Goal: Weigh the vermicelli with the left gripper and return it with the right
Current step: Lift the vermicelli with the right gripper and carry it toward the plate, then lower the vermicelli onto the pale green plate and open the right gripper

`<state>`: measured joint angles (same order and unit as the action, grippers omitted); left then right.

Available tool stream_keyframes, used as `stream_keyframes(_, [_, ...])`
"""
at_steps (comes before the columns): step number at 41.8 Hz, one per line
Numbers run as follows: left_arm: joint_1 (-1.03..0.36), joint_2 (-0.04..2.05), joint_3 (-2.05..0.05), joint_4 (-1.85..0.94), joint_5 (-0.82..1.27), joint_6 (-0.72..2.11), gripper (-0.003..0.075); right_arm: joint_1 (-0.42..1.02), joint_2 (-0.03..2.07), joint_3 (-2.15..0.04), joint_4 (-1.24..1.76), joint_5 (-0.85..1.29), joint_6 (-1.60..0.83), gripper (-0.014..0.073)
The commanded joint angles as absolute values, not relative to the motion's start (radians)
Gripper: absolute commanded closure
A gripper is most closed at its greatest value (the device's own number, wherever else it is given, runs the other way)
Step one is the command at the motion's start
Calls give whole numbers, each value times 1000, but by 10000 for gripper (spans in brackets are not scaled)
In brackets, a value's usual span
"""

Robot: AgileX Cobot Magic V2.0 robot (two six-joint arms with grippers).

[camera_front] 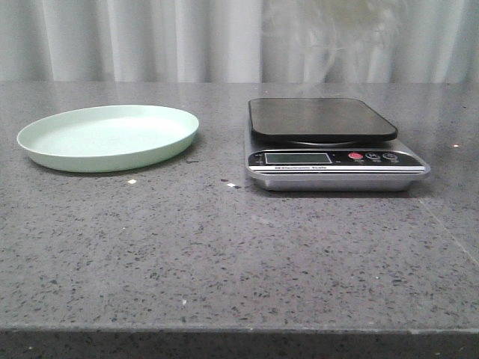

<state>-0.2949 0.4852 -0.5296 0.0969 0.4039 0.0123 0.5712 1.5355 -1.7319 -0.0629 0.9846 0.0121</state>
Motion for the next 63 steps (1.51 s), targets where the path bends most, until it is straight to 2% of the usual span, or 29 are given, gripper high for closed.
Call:
stream_keyframes(1, [-292, 489, -557, 97, 322, 0, 584, 613, 1493, -1831, -67, 894, -19, 442])
stream_keyframes(9, [-292, 489, -557, 97, 322, 0, 584, 701, 1545, -1905, -67, 794, -19, 442])
stream_keyframes(25, [-292, 489, -557, 97, 322, 0, 584, 823, 1777, -1935, -67, 674, -19, 442])
stream_keyframes(40, [-292, 489, -557, 97, 322, 0, 584, 826, 1935, -1935, -67, 646, -19, 442])
stream_keyframes(63, [-292, 489, -557, 97, 322, 0, 584, 825, 1995, -1935, -67, 657, -19, 436])
